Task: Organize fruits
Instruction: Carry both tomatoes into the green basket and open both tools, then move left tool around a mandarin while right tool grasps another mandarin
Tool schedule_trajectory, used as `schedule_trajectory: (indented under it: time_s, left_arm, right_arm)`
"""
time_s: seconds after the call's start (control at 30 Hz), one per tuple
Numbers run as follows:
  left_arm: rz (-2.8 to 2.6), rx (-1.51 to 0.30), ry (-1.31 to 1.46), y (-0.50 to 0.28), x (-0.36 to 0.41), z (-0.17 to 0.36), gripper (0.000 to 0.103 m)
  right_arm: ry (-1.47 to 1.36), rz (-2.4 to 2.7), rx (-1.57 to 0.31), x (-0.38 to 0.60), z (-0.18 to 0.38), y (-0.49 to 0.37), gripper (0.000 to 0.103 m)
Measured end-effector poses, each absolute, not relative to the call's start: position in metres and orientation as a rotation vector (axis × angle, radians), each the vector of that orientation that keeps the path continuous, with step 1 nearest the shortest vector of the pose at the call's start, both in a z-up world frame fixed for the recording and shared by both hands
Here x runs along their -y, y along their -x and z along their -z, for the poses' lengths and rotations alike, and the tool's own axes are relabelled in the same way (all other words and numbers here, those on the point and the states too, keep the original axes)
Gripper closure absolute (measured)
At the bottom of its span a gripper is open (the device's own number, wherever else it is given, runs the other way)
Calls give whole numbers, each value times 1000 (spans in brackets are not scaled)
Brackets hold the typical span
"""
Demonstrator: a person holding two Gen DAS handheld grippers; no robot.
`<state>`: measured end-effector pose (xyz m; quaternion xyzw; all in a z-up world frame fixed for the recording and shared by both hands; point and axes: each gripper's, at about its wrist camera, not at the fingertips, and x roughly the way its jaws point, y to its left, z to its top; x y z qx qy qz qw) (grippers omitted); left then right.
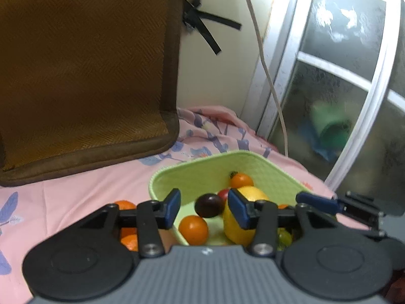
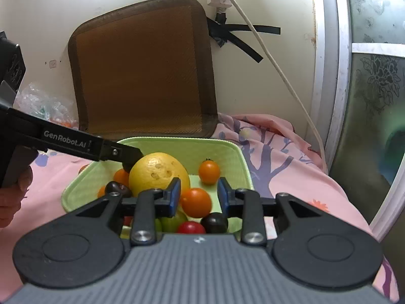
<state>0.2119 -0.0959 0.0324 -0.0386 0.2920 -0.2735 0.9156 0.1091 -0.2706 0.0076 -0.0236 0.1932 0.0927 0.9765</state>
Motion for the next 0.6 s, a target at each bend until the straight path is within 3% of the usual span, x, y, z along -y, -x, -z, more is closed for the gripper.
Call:
schedule_trajectory:
  time_s: [0.2,0.43,0.53,0.6]
  left_arm:
    - [479,-554,182,-199,49,-44,60]
    - [414,-589,99,-174,22,-26,60]
    - [434,-607,49,-173,32,-15,41]
    - [448,-601,-18,-175,42,-7,41]
  right_arm:
    - [34,-177,-377,272,-12,-105,68]
    - [51,-220,-343,258,-26,-89,68]
    - [41,-234,-334,250,-30,-83,68]
    - [28,-239,-337,245,-30,-80,68]
